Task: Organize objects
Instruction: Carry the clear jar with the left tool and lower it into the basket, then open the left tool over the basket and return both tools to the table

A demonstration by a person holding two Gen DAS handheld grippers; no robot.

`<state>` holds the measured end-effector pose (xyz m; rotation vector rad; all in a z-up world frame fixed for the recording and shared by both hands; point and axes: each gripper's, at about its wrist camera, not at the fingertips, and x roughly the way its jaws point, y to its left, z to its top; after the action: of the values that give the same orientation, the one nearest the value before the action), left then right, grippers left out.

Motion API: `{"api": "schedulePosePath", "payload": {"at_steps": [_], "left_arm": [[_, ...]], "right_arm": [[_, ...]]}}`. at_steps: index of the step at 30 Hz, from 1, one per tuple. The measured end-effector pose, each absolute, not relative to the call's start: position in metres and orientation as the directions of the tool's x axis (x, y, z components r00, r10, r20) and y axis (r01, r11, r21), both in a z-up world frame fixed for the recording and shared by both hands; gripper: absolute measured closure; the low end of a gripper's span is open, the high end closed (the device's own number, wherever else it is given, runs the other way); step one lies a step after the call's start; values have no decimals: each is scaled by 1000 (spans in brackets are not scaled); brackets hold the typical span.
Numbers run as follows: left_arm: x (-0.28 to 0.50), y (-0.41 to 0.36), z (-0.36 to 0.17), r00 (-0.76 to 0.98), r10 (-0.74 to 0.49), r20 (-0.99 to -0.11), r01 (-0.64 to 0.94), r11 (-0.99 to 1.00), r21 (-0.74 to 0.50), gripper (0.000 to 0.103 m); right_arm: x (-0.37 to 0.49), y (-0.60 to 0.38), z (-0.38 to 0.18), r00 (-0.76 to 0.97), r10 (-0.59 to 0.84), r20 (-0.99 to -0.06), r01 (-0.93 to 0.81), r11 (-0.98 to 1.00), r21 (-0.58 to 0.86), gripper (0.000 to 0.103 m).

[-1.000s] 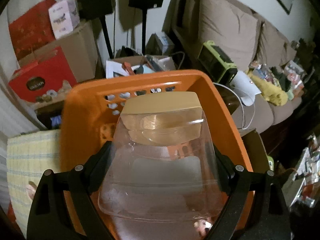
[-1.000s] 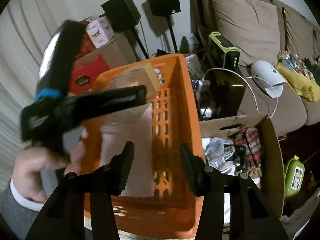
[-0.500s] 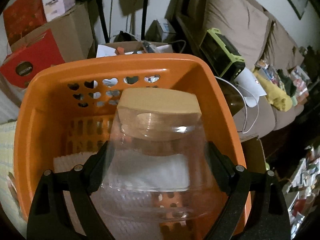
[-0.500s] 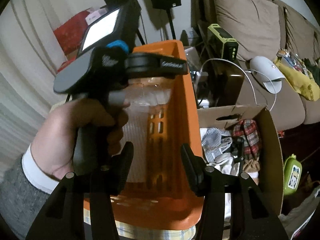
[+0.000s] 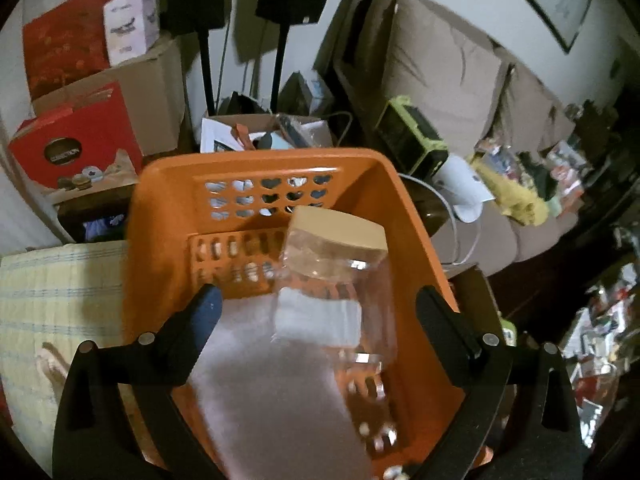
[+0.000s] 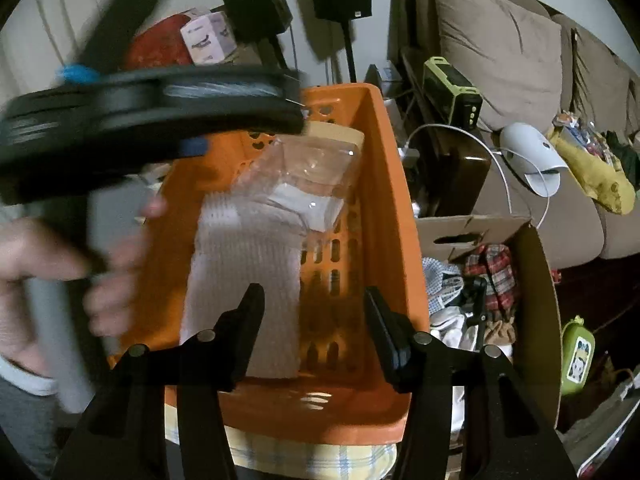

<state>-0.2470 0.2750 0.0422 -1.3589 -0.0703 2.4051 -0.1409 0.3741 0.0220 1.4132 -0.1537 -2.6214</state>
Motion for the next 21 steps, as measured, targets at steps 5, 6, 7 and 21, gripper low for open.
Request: {"api": "schedulePosePath", "payload": {"at_steps": [5, 6, 7, 21], "left_arm": [[-220, 237, 71, -498, 349, -794, -321, -925, -206, 6], [-214, 228, 74, -505, 341, -793, -323, -927, -193, 6], [-209, 220, 77, -511, 332, -793, -323, -929, -180, 6], [-152, 98, 53, -541, 243, -805, -245, -961, -126, 6]], "right_arm": [[-155, 364, 21, -541, -182, -821, 110, -983, 145, 53], [-159, 361, 19, -533, -196, -823, 114, -981, 159, 58], [-165, 359, 15, -518, -219, -827, 119, -976, 184, 65], [-226, 354, -26, -403, -215, -890, 33, -975, 221, 77]]}}
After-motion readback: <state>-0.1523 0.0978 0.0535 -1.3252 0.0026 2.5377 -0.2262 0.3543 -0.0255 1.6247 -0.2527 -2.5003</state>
